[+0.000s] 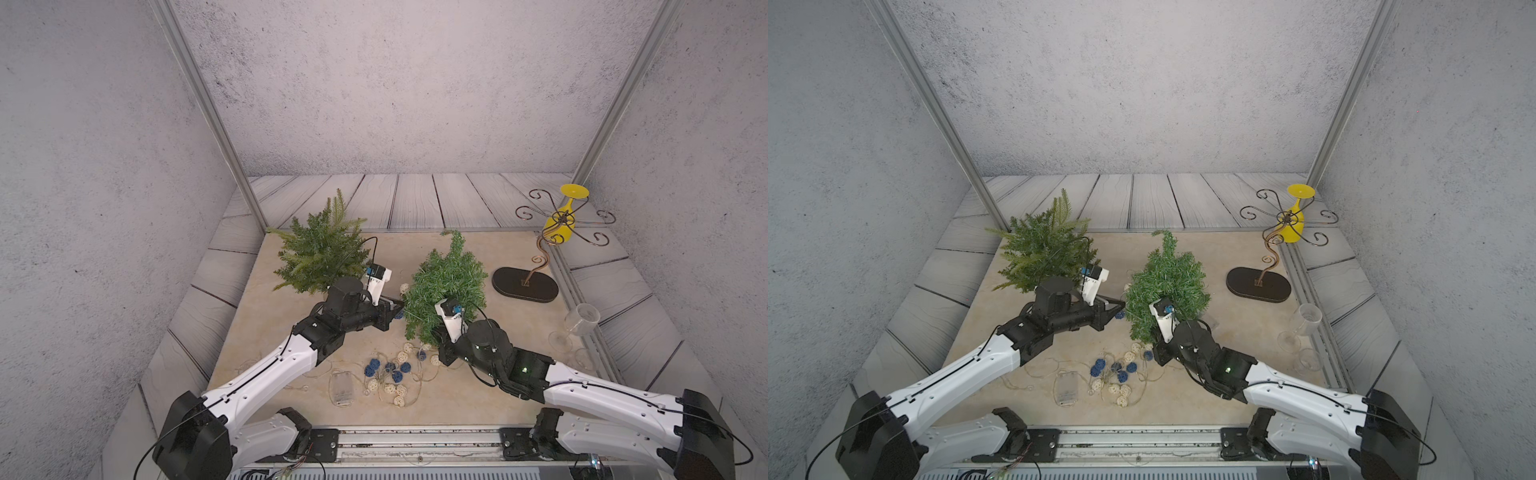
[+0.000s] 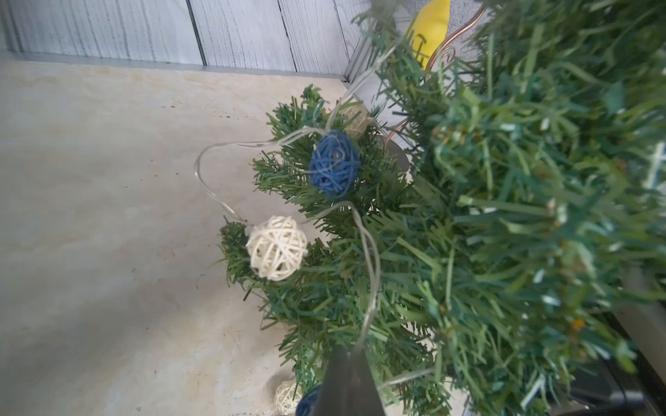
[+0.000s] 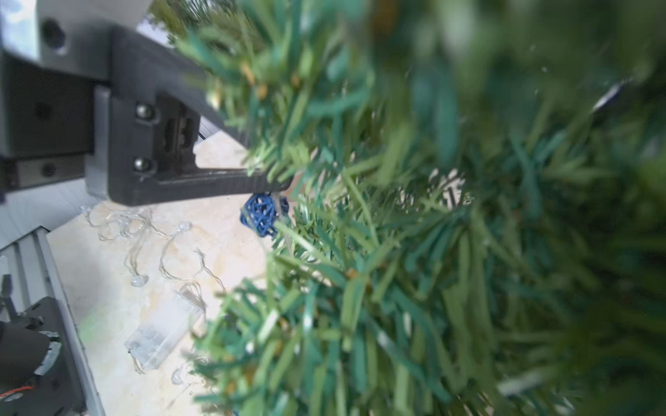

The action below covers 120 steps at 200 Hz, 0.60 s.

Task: Wrap string light around the christmas tree
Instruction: Wrap the light string around the Christmas tree.

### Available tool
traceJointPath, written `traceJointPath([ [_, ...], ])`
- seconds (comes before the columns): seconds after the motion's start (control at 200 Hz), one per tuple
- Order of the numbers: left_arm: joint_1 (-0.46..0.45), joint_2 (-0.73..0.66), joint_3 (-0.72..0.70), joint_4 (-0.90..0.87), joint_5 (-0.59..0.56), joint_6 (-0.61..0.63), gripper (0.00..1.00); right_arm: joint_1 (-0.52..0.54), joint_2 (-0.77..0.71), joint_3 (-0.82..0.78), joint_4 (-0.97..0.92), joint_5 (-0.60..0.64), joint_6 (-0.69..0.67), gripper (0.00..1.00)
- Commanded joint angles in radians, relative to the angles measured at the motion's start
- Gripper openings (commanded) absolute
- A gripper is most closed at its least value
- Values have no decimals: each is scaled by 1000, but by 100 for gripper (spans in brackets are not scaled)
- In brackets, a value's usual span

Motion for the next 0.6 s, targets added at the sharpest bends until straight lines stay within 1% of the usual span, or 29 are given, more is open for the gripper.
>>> traceJointPath([
  [0.0,-6,21,23,46,45,-16,0,1,0,-22,-21,53,19,4],
  [0.085,-13,-16,16,54,5,-18,0,-1,6,-35,0,65,23,3],
  [0.15,-15,-27,16,53,-31,-14,0,1,15,-17,-20,78,23,4],
  [0.225,-15,-19,5,86,-13,-24,0,0,16,-11,-16,84,26,4],
  [0.3,-18,10,6,110,46,-48,0,-1,16,-20,9,110,29,3],
  [0.34,-20,24,12,111,72,-59,0,-1,19,-24,21,135,33,0],
  [0.395,-26,30,14,124,104,-62,8,-1,24,-25,39,152,38,0],
  [0.425,-29,25,14,128,104,-60,13,-1,26,-25,49,156,41,0],
  [0.445,-30,21,15,122,96,-60,19,-1,27,-27,54,156,44,0],
  [0.47,-30,13,21,108,91,-56,29,1,24,-29,64,146,45,0],
  [0.475,-30,11,22,104,89,-54,34,1,24,-29,66,145,46,0],
  [0.48,-30,8,23,99,89,-51,34,0,23,-31,68,143,47,0],
  [0.485,-30,5,23,95,87,-49,38,0,23,-32,71,140,48,0],
  [0.525,-30,-16,33,56,70,-34,55,1,21,-35,84,133,58,0],
  [0.545,-30,-28,35,38,57,-26,61,0,20,-32,82,129,60,0],
  [0.595,-30,-66,44,-18,4,-9,74,1,23,-24,77,121,62,0],
])
